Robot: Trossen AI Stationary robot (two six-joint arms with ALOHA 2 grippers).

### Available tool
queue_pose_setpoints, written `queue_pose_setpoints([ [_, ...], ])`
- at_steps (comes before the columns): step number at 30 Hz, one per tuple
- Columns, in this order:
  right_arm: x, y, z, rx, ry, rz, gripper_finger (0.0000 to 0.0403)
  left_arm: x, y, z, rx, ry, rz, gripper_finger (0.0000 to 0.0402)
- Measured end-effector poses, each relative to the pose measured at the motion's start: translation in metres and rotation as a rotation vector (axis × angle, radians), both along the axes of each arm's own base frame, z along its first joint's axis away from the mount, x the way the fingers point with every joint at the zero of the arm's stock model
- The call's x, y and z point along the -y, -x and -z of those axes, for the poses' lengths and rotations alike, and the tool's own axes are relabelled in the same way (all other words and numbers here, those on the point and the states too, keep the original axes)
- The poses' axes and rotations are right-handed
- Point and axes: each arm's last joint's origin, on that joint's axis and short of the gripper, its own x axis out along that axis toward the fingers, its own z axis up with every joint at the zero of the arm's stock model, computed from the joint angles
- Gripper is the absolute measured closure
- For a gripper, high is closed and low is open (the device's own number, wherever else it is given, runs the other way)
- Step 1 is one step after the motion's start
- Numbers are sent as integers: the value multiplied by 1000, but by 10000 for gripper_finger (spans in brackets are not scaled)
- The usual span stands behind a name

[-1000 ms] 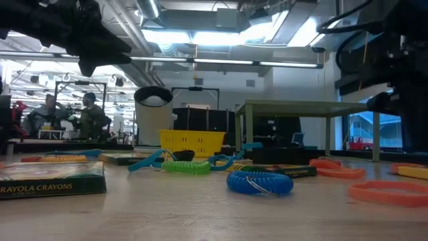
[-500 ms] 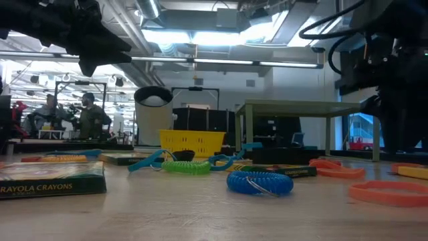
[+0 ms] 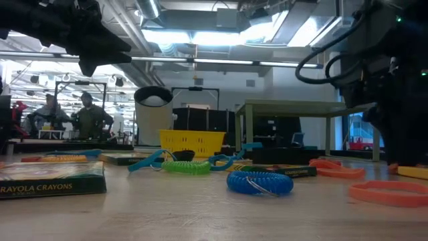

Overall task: Pick & Place Office Desk Supplies
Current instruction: Put the orange rubber band into the red bin

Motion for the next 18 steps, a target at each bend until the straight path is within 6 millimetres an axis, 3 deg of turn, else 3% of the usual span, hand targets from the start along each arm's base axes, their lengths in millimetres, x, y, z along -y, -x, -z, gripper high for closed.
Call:
queue_pose_setpoints([
  [5, -1, -2, 4, -23, 3, 52, 287, 1, 0, 0, 0, 4, 18, 254],
  [12, -1, -2, 5, -7, -5, 146, 392, 1, 0, 0, 0, 4, 18, 254],
  [18, -2, -4, -1, 16, -22, 210, 399, 1, 0, 0, 0, 5, 18, 254],
])
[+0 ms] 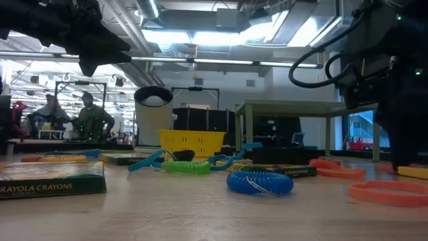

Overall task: Pick & Place Office Desk Supplies
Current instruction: Put the orange rubber band into the red bin

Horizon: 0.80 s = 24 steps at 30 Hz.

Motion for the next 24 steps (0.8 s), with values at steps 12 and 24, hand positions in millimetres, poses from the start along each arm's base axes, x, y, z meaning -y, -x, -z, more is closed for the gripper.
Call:
queue_pose_setpoints([
  [12, -7, -3, -41, 166, -110, 12, 402, 1, 0, 0, 5, 32, 23, 254],
  [24, -35, 12, -109, 245, -301, -106, 403, 1, 0, 0, 7, 54, 42, 254],
])
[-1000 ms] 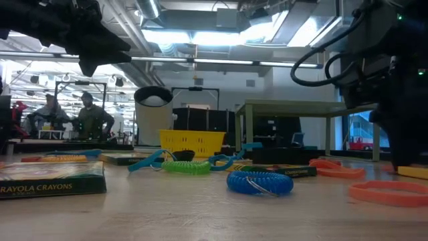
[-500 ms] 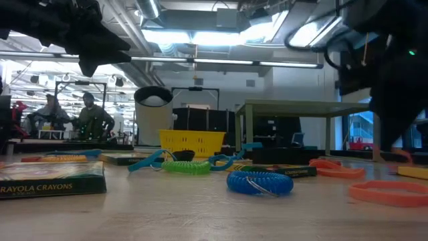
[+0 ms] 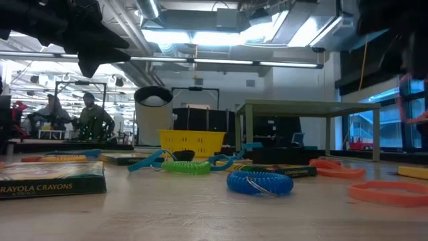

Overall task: Pick & Place Office Desk Supplies
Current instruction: Put the orange rubber band into the red bin

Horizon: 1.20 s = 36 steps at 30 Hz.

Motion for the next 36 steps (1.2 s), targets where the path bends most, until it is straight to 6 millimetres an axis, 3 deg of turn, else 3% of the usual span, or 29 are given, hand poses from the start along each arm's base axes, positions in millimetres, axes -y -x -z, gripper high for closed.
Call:
queue_pose_setpoints([
  [7, -35, 16, -28, -2, -134, -19, 403, 0, 0, 0, 1, 4, -1, 254],
  [14, -74, 47, -26, -95, -226, 37, 403, 0, 0, 0, 0, 4, -1, 254],
  [22, -115, 60, 4, -195, -182, 150, 403, 0, 0, 0, 0, 0, -1, 254],
  [31, -136, 45, 52, -286, -51, 344, 403, 0, 0, 0, -1, -4, 2, 254],
  [36, -143, 39, 68, -314, -50, 397, 403, 1, 0, 0, -3, -12, 34, 254],
])
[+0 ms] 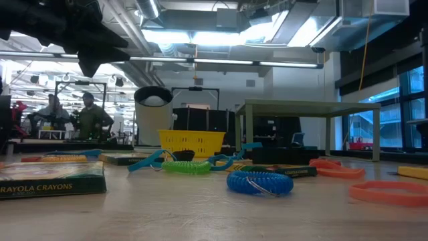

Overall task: Pick & Place Office Desk Supplies
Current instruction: Put the orange rubber band into the red bin

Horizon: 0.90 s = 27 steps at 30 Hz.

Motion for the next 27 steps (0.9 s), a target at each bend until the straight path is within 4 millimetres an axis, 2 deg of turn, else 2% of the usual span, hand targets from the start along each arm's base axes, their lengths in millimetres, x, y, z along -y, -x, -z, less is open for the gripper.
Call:
queue_pose_setpoints([
  [7, -1, -1, 2, -16, -8, 44, 402, 1, 0, 0, -1, 5, 29, 254],
  [11, -2, -1, 2, -14, -12, 44, 385, 1, 0, 0, -1, 5, 29, 254],
  [15, -2, -1, 2, -15, -16, 50, 341, 1, 0, 0, -1, 5, 29, 254],
  [20, -3, -1, 2, -28, -35, 88, 262, 1, 0, 0, -1, 2, 29, 254],
  [24, -6, -2, 1, -49, -82, 109, 203, 1, 0, 0, -2, -5, 30, 254],
  [27, -10, -3, 0, -47, -132, 131, 174, 1, 0, 0, -3, -15, 31, 254],
])
